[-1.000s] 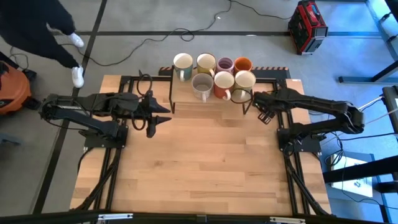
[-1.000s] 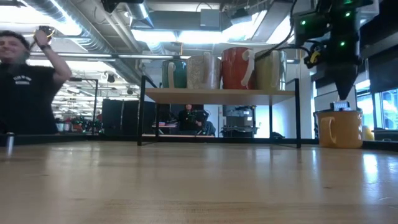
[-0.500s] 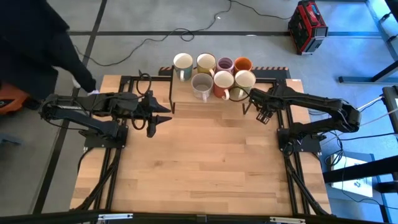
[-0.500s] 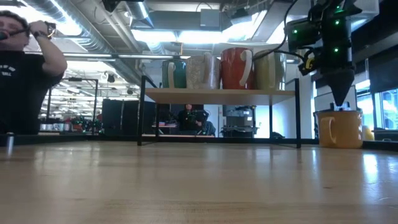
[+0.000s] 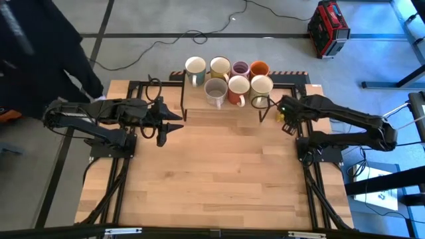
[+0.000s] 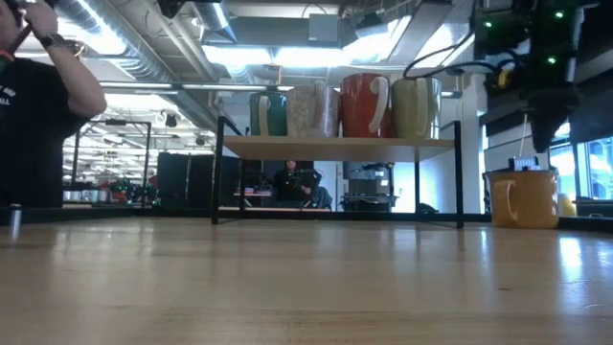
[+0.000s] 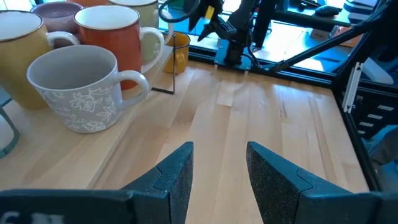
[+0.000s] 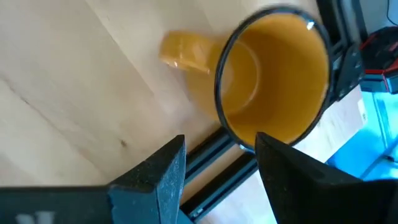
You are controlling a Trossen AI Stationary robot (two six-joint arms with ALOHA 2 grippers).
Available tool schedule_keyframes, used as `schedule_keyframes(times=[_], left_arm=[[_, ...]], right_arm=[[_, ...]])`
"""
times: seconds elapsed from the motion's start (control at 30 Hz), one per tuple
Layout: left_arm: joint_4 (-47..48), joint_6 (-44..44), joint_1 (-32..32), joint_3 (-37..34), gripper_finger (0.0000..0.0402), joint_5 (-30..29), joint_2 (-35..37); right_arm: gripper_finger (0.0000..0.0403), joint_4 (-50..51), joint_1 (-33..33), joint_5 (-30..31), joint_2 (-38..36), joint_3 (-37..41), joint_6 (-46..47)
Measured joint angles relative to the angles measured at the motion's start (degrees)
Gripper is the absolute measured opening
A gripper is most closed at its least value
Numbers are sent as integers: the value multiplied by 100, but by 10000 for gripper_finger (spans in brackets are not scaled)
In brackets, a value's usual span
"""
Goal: Place coffee mugs
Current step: Put the yellow mug on the shelf
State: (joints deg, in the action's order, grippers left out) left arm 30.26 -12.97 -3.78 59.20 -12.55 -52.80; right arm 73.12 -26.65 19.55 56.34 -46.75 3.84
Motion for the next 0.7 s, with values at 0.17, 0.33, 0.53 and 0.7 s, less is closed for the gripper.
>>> schedule_keyframes(times=[0.17, 0.33, 0.53, 0.7], left_arm=[[3, 0, 1, 0, 144, -1, 0], [-3, -2, 1, 0, 144, 1, 0], [-25, -27, 1, 0, 144, -1, 0], [-31, -46, -1, 0, 144, -1, 0]], right_arm=[[183, -632, 0, 204, -66, 126, -295], [183, -667, -99, 292, 327, 183, -433], [183, -1057, -406, 84, 758, 339, -535], [183, -1164, -692, 107, 1132, 344, -681]])
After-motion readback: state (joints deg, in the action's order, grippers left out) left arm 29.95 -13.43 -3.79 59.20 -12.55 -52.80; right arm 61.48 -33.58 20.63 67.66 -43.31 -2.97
